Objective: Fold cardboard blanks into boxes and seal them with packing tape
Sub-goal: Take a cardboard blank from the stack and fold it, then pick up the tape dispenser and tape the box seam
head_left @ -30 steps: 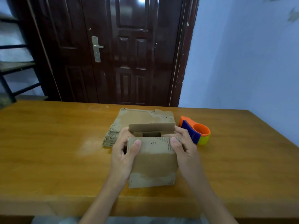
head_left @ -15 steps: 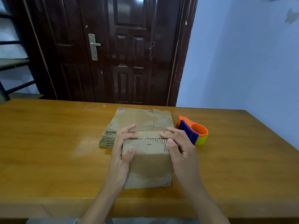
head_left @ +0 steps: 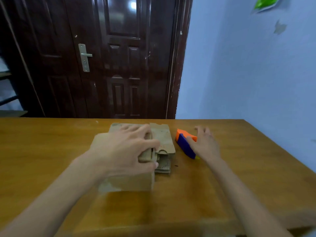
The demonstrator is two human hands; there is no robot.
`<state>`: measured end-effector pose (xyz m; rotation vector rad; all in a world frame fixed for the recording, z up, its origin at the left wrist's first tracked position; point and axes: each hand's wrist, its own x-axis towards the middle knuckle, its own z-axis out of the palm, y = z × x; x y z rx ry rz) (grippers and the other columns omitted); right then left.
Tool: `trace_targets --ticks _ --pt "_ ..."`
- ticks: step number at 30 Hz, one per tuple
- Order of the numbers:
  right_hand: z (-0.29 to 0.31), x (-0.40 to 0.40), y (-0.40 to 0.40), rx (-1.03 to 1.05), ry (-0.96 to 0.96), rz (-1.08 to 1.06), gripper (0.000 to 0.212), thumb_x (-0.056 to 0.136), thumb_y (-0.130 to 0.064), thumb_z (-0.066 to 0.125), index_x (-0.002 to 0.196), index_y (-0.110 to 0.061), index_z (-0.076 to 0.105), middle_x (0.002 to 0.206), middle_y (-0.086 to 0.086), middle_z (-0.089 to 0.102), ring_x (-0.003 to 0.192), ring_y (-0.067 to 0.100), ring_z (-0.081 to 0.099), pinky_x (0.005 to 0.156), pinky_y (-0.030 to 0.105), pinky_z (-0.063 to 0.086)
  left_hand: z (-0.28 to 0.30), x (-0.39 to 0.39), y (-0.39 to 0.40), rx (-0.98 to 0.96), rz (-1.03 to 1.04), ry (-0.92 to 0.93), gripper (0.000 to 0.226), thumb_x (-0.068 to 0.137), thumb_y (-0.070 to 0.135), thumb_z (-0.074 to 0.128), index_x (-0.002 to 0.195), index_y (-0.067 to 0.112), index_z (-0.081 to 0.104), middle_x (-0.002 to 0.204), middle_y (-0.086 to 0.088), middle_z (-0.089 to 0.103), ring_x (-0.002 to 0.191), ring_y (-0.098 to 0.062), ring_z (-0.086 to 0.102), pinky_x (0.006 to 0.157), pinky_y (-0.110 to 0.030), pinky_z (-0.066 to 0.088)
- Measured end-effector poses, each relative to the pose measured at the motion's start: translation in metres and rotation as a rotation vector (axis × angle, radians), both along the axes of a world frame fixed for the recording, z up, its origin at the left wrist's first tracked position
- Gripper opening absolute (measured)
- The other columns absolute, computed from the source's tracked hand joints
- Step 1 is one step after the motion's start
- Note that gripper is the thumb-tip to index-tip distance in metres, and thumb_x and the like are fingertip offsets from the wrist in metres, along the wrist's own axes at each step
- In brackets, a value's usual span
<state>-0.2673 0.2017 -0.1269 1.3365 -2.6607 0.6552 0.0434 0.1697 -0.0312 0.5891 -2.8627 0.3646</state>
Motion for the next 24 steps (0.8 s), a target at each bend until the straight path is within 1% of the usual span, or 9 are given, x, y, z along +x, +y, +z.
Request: trace_targets --ticks 3,7,9,13,16,18,20,22,24 --pt "-0.013 -0.02 -0.017 0.271 0.183 -0.01 0.077 0.094 -0.073 0.049 0.146 -0.018 0.048 0.144 0.013 0.053 0.134 0.032 0.049 0.103 0.045 0.048 -0.024 -0.02 -0.003 0.088 -0.012 -0.106 0.045 0.097 0.076 0.032 0.127 0.046 0.046 0.128 0.008 0.044 0.102 -0.009 0.04 0.091 -0.029 0.041" --pt "-0.025 -0.021 -0.026 0.214 0.352 0.018 0.067 0.094 -0.072 0.053 0.135 -0.019 0.059 0.136 0.008 0.059 0.127 0.026 0.054 0.102 0.041 0.046 -0.044 -0.022 -0.012 0.207 0.013 -0.059 0.041 0.095 0.072 0.028 0.12 0.046 0.048 0.117 0.01 0.045 0.099 -0.009 0.047 0.098 -0.034 0.047" --pt "-0.031 -0.017 -0.027 0.205 0.31 0.049 0.06 0.097 -0.065 0.056 0.133 -0.019 0.058 0.132 0.007 0.064 0.12 0.025 0.06 0.099 0.04 0.048 -0.046 -0.022 -0.012 0.243 0.018 -0.028 0.041 0.091 0.071 0.03 0.12 0.046 0.046 0.116 0.013 0.047 0.1 -0.009 0.049 0.098 -0.034 0.047" --pt "-0.033 -0.013 -0.017 0.073 0.035 0.099 0.048 0.103 -0.042 0.058 0.147 -0.026 0.05 0.132 0.004 0.069 0.114 0.026 0.066 0.088 0.04 0.056 -0.048 -0.023 -0.013 0.356 0.037 0.062 0.057 0.087 0.07 0.041 0.136 0.04 0.034 0.111 0.014 0.059 0.098 -0.01 0.055 0.096 -0.034 0.048" --pt "-0.023 -0.008 0.011 -0.243 -0.168 0.193 0.038 0.103 -0.028 0.062 0.141 -0.027 0.061 0.122 -0.003 0.074 0.1 0.017 0.067 0.076 0.033 0.051 -0.049 -0.023 -0.014 0.379 0.007 0.105 0.045 0.085 0.066 0.048 0.119 0.039 0.038 0.094 0.016 0.054 0.087 -0.01 0.052 0.086 -0.034 0.047" --pt "-0.013 0.001 0.036 -0.48 -0.496 0.27 0.034 0.105 -0.019 0.063 0.139 -0.024 0.063 0.116 -0.006 0.077 0.101 0.013 0.072 0.075 0.026 0.055 -0.048 -0.023 -0.015 0.369 -0.01 0.128 0.039 0.084 0.063 0.052 0.11 0.037 0.038 0.088 0.017 0.049 0.081 -0.007 0.047 0.078 -0.031 0.042" --pt "-0.008 0.019 0.059 -0.617 -0.823 0.384 0.035 0.104 -0.018 0.062 0.138 -0.023 0.062 0.116 -0.007 0.078 0.105 0.009 0.073 0.08 0.022 0.058 -0.047 -0.023 -0.016 0.383 -0.024 0.136 0.035 0.083 0.06 0.055 0.105 0.039 0.037 0.086 0.018 0.047 0.078 -0.004 0.045 0.072 -0.026 0.035" --pt "-0.016 0.034 0.07 -0.721 -1.107 0.461 0.04 0.102 -0.019 0.061 0.141 -0.017 0.06 0.125 0.001 0.076 0.112 0.015 0.071 0.09 0.026 0.058 -0.046 -0.023 -0.016 0.397 -0.032 0.119 0.033 0.084 0.06 0.055 0.105 0.043 0.037 0.092 0.019 0.047 0.082 -0.004 0.047 0.071 -0.022 0.031" --pt "-0.024 0.048 0.074 -0.768 -1.35 0.463 0.037 0.101 -0.018 0.061 0.138 -0.012 0.063 0.13 0.012 0.072 0.114 0.025 0.068 0.094 0.037 0.055 -0.046 -0.022 -0.015 0.414 -0.034 0.125 0.033 0.083 0.06 0.056 0.106 0.043 0.04 0.095 0.019 0.047 0.084 -0.004 0.048 0.072 -0.022 0.031"
